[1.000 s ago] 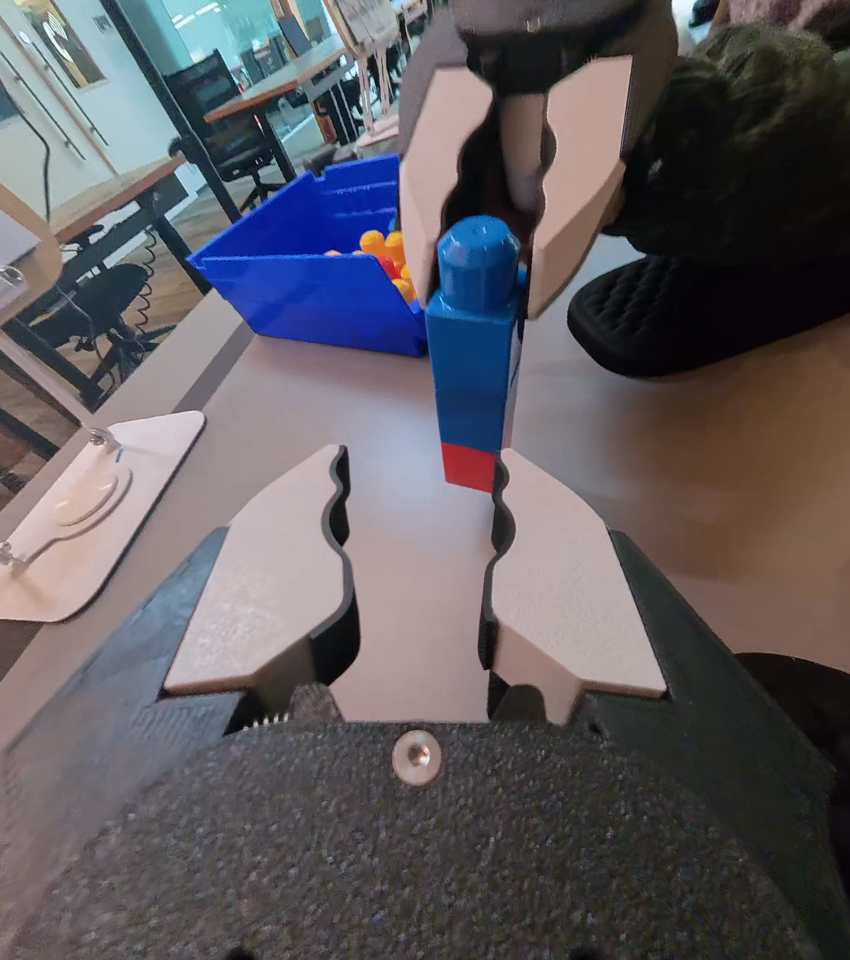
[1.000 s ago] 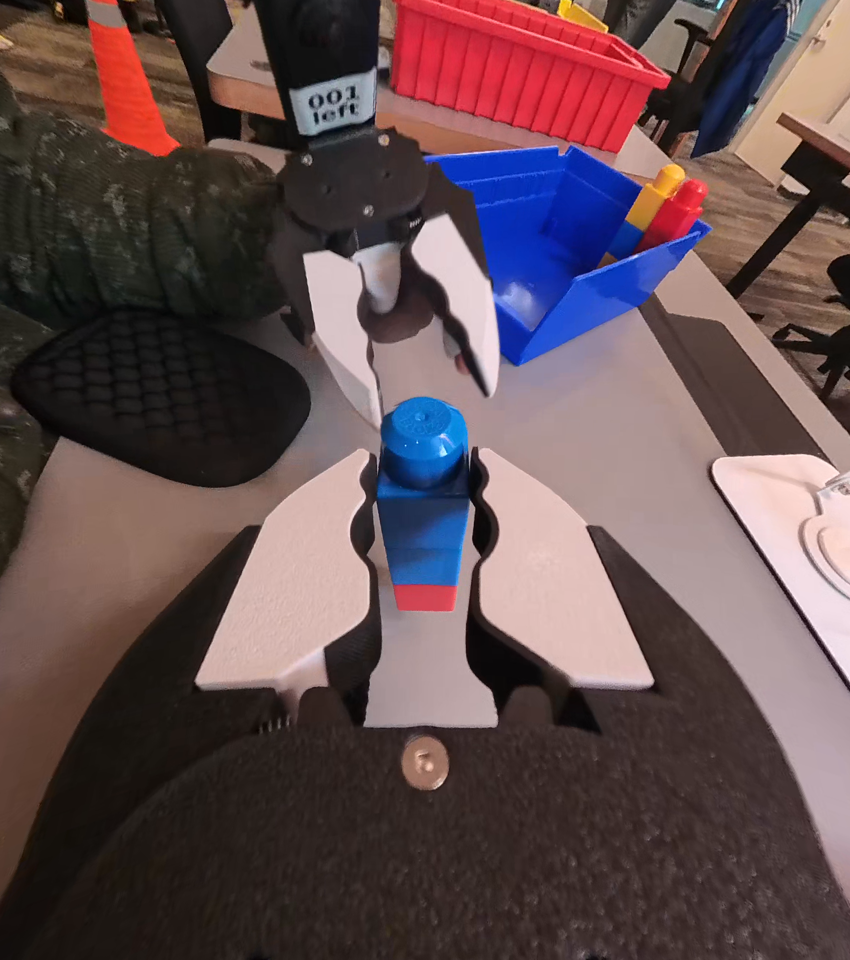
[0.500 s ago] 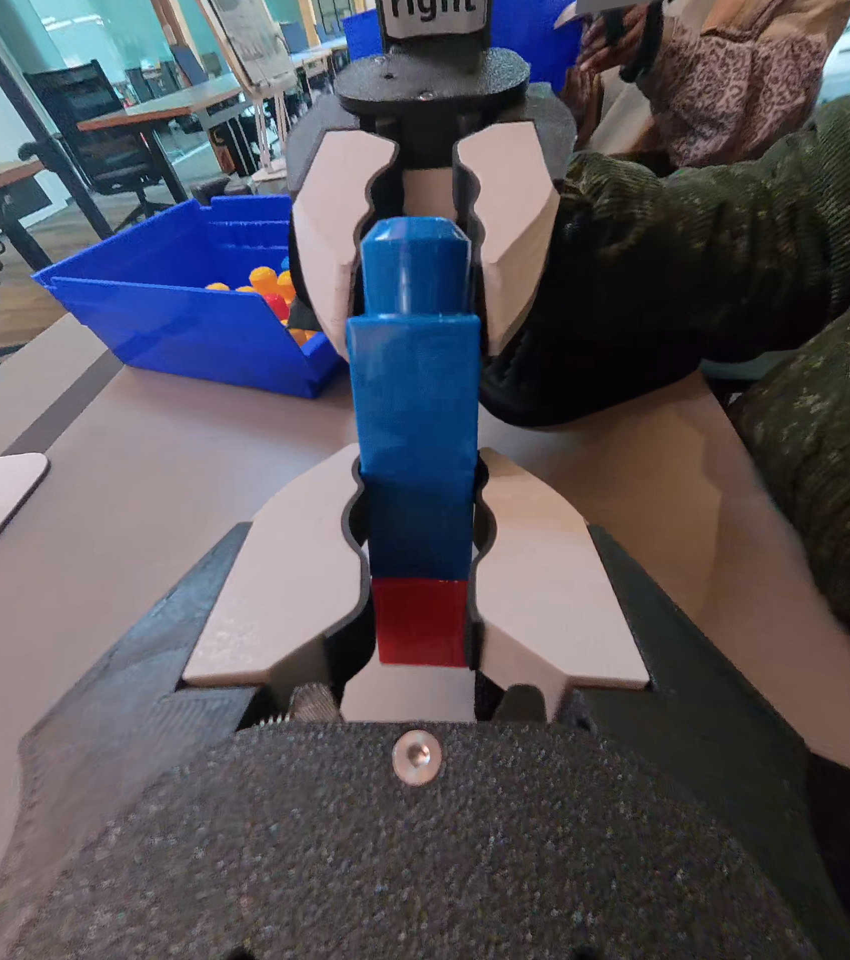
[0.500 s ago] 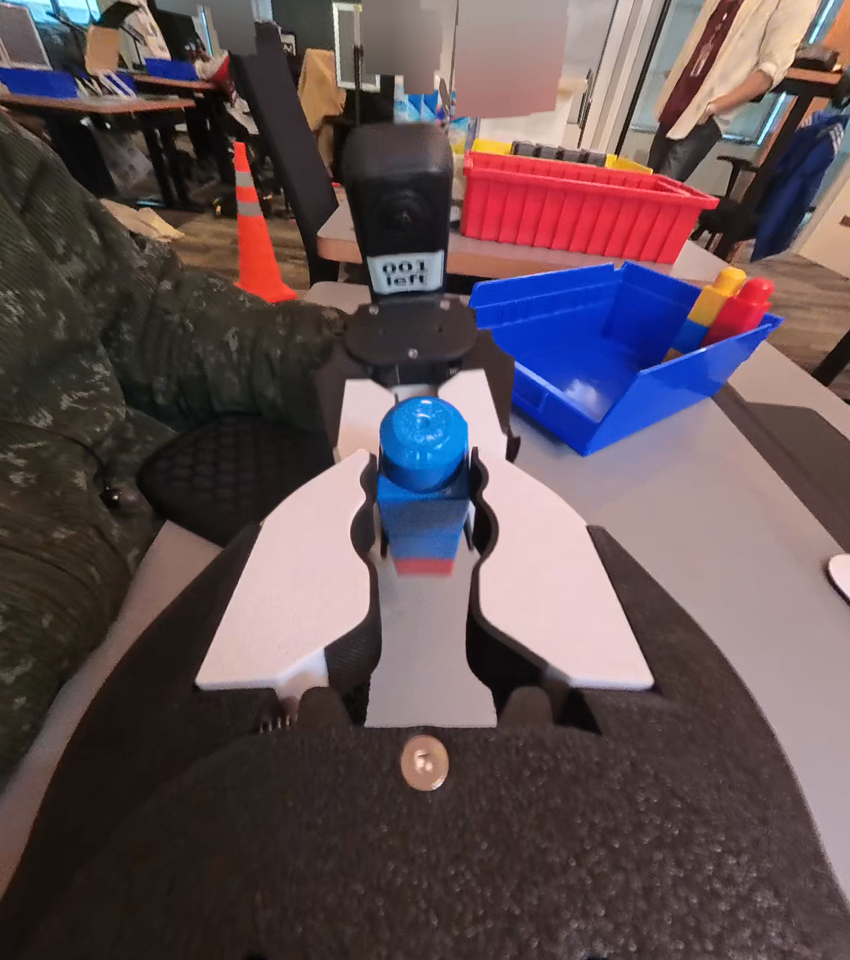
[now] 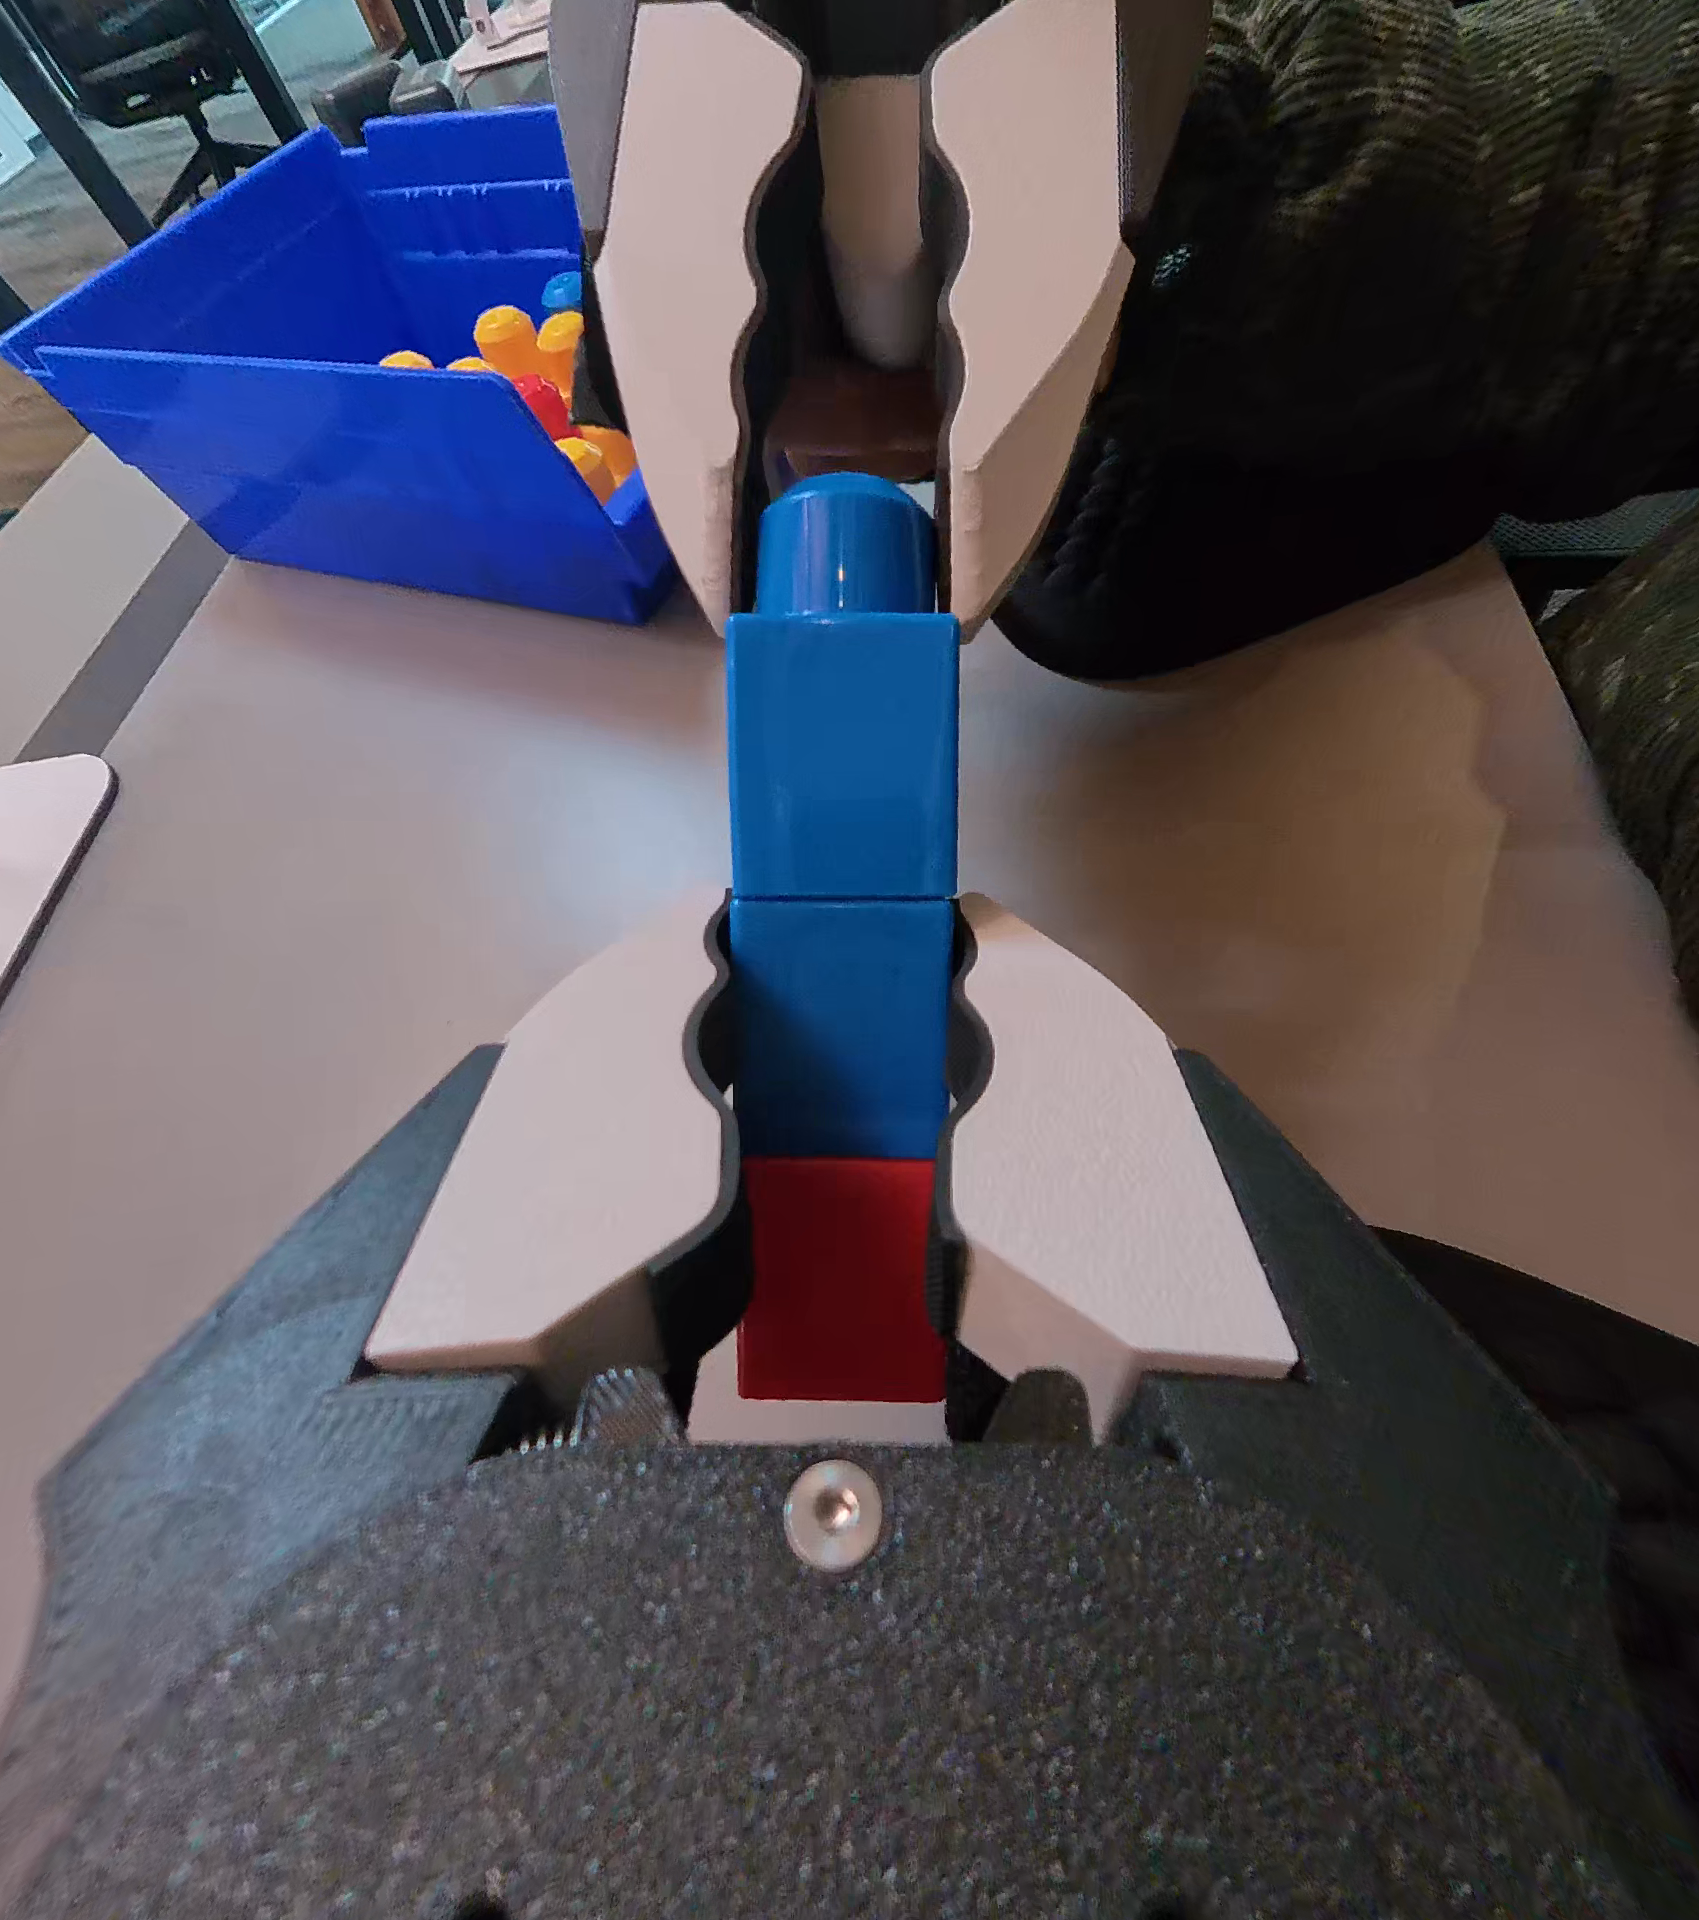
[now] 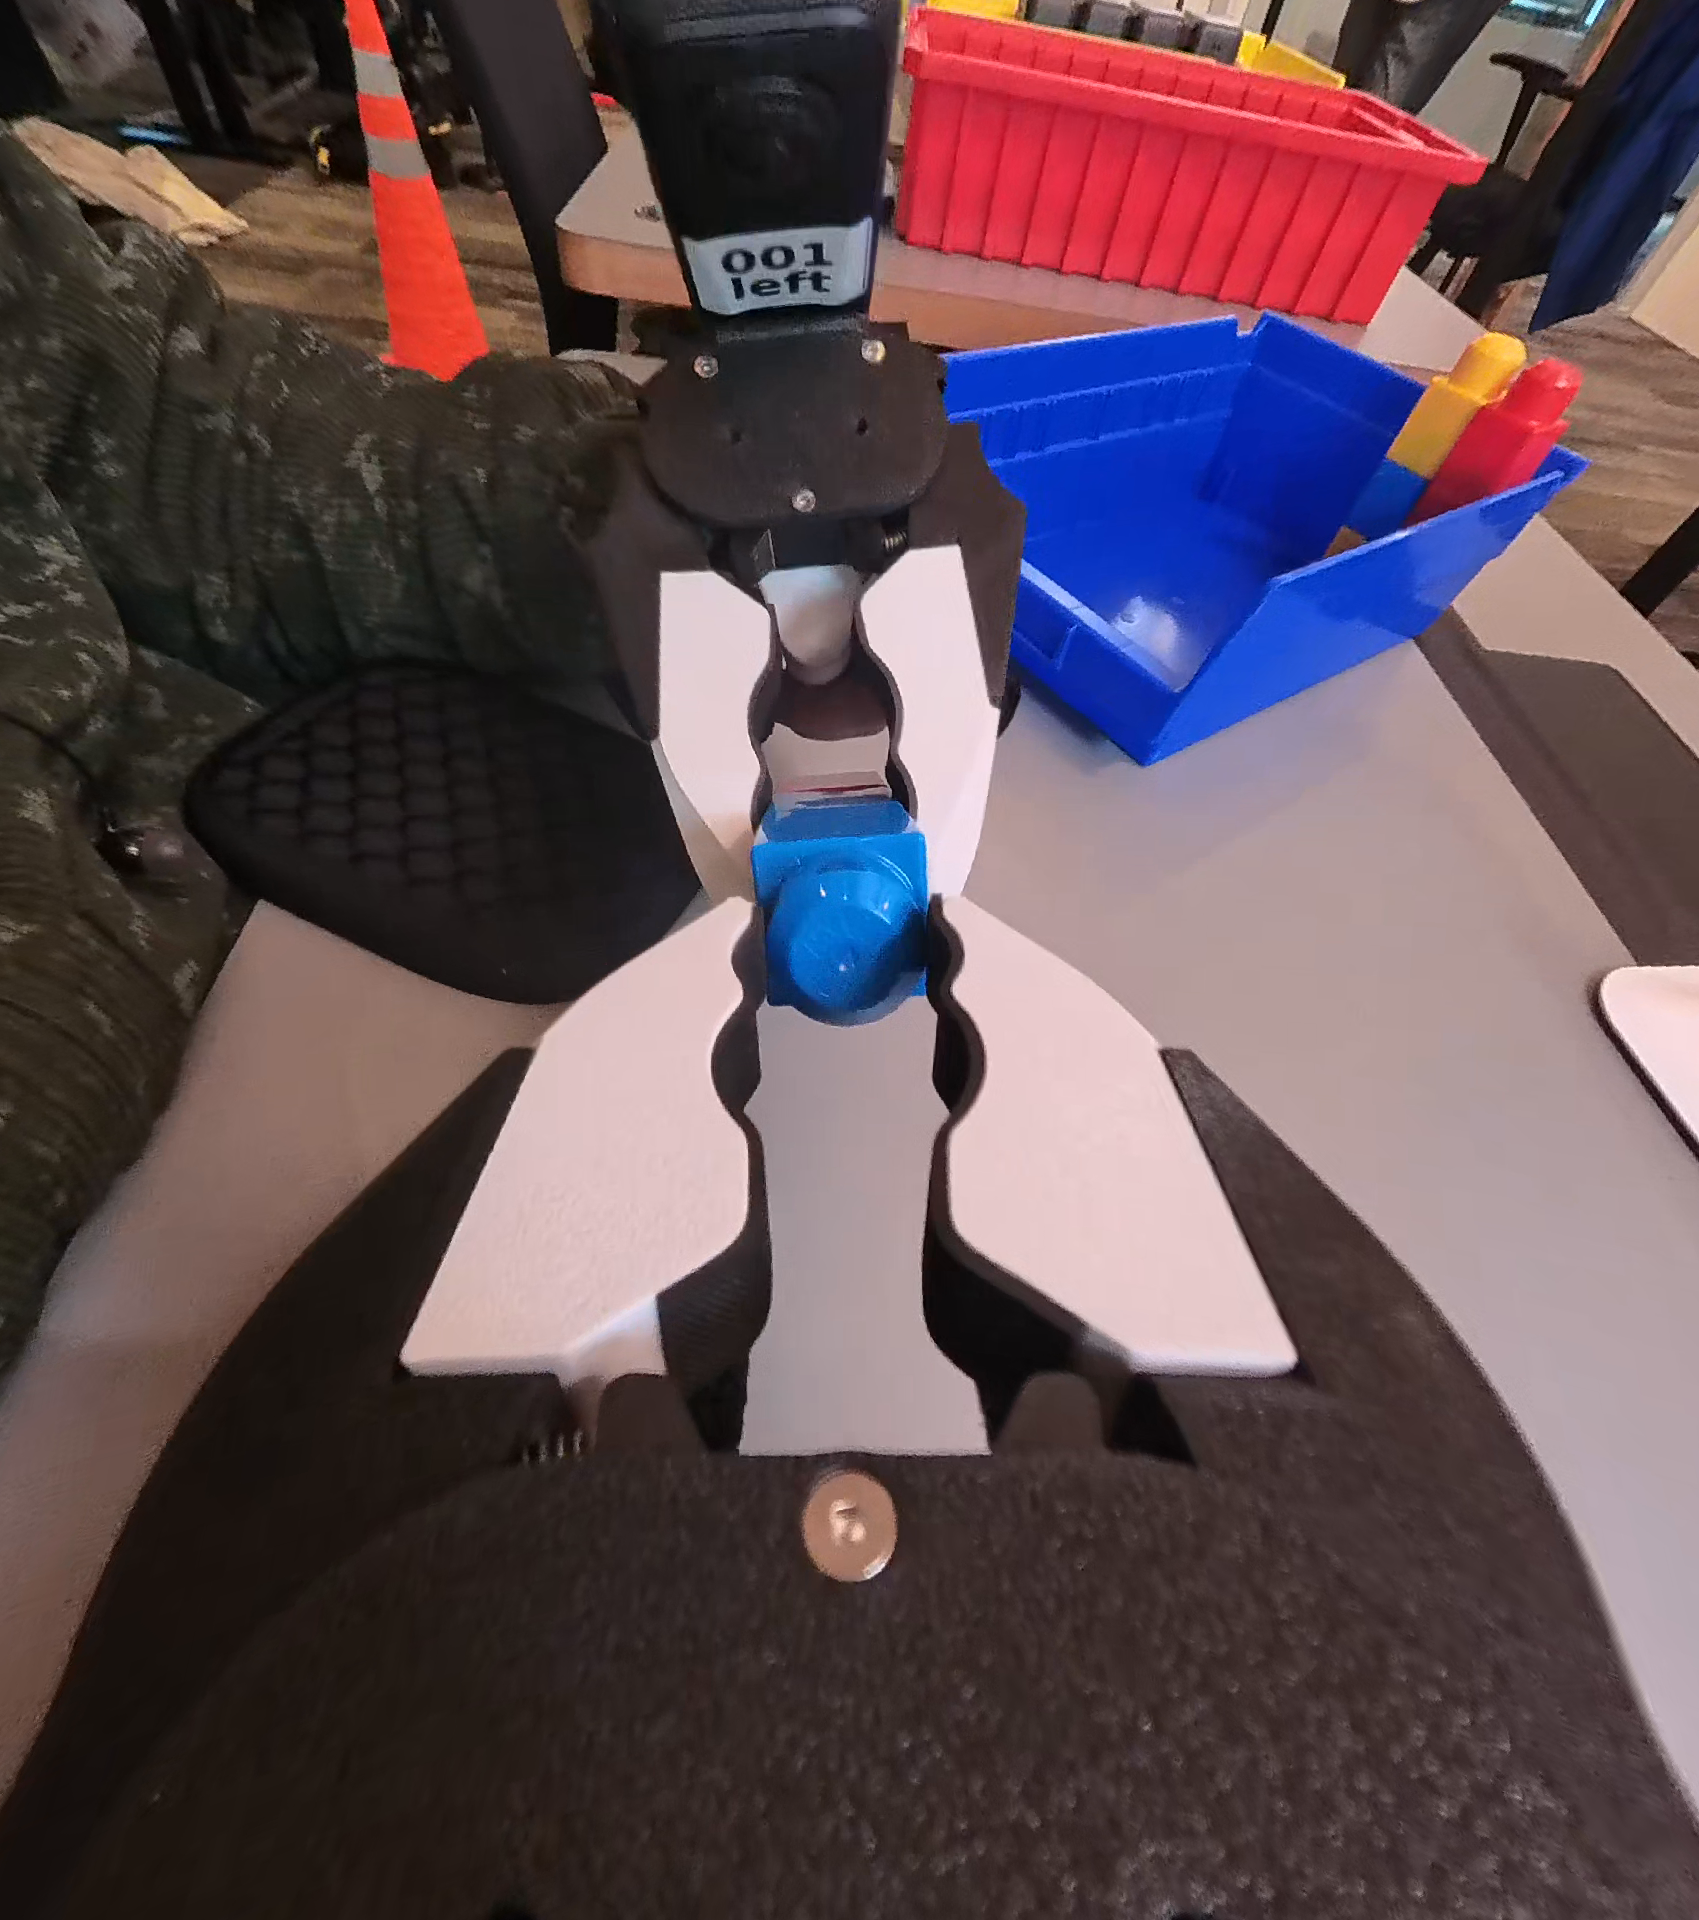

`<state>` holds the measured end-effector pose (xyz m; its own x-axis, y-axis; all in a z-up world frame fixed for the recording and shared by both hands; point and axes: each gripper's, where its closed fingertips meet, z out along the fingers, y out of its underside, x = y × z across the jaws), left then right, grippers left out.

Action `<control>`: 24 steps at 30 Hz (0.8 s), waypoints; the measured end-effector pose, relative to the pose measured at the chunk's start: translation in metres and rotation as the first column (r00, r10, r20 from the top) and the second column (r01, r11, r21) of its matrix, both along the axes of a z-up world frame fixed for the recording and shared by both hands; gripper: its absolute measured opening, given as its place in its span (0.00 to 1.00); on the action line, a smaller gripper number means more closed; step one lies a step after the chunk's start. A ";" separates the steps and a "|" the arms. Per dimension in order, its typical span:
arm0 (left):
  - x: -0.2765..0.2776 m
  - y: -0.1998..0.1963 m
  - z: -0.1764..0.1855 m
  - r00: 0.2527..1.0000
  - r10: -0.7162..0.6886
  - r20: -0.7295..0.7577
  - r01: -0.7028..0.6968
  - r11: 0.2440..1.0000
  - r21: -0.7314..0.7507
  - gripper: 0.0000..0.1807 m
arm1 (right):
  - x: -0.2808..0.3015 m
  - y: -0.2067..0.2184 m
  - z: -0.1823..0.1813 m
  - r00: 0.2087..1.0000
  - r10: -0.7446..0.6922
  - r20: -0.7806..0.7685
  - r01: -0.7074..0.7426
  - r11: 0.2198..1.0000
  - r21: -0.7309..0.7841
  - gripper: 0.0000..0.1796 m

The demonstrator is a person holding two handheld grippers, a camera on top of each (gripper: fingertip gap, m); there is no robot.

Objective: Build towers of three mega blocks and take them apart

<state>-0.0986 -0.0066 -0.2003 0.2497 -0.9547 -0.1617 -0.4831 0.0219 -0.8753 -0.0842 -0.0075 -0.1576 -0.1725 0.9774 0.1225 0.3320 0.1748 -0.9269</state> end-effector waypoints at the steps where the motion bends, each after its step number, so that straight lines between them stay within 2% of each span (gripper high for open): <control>1: 0.000 -0.001 0.001 1.000 -0.005 0.008 0.005 1.000 -0.003 0.20 | 0.000 0.000 0.001 1.000 -0.003 0.008 0.003 1.000 0.003 0.16; 4: 0.002 -0.001 0.005 1.000 -0.007 0.023 0.007 1.000 0.004 0.20 | 0.004 -0.001 0.004 0.998 -0.016 0.060 0.014 1.000 0.028 0.16; 5: -0.002 0.002 0.001 1.000 0.010 -0.015 -0.009 1.000 0.013 0.20 | 0.009 0.001 0.013 0.998 -0.020 0.057 0.018 0.999 0.037 0.16; 7: -0.017 0.013 -0.002 0.997 0.067 -0.023 -0.067 0.997 0.034 0.20 | 0.034 0.017 0.053 0.997 -0.066 -0.034 0.068 0.997 0.037 0.16; 9: -0.027 0.017 0.007 0.995 0.090 0.051 -0.089 0.996 -0.013 0.20 | 0.072 0.059 0.096 0.966 -0.234 -0.107 0.245 0.965 0.096 0.16; 10: -0.031 0.021 0.014 0.991 0.108 0.079 -0.108 0.994 0.001 0.20 | 0.095 0.086 0.112 0.932 -0.344 -0.112 0.357 0.924 0.136 0.16; 11: -0.033 0.023 0.021 0.987 0.119 0.112 -0.121 0.993 0.011 0.20 | 0.119 0.117 0.121 0.885 -0.460 -0.073 0.465 0.868 0.175 0.16; 12: -0.033 0.025 0.028 0.981 0.126 0.148 -0.130 0.991 0.017 0.20 | 0.146 0.152 0.122 0.806 -0.592 -0.008 0.577 0.782 0.236 0.16; 13: -0.034 0.026 0.034 0.976 0.133 0.175 -0.140 0.990 0.027 0.20 | 0.174 0.187 0.117 0.700 -0.711 0.064 0.665 0.682 0.306 0.16; 14: -0.034 0.028 0.036 0.972 0.142 0.189 -0.151 0.988 0.036 0.20 | 0.201 0.216 0.103 0.596 -0.784 0.174 0.709 0.616 0.343 0.16; 16: -0.034 0.029 0.036 0.969 0.151 0.194 -0.163 0.985 0.050 0.20 | 0.248 0.262 0.062 0.381 -0.842 0.381 0.765 0.519 0.382 0.17; 17: -0.034 0.029 0.035 0.969 0.156 0.191 -0.169 0.984 0.057 0.20 | 0.263 0.277 0.038 0.308 -0.833 0.460 0.777 0.499 0.384 0.16; 21: -0.032 0.029 0.034 0.968 0.153 0.198 -0.167 0.985 0.053 0.20 | 0.297 0.302 -0.044 0.088 -0.730 0.678 0.827 0.433 0.360 0.16; 22: -0.032 0.029 0.034 0.967 0.153 0.202 -0.167 0.985 0.052 0.20 | 0.300 0.304 -0.059 0.058 -0.700 0.712 0.840 0.419 0.344 0.17; 24: -0.031 0.029 0.033 0.967 0.149 0.208 -0.161 0.986 0.041 0.20 | 0.299 0.303 -0.079 0.050 -0.633 0.773 0.873 0.404 0.275 0.17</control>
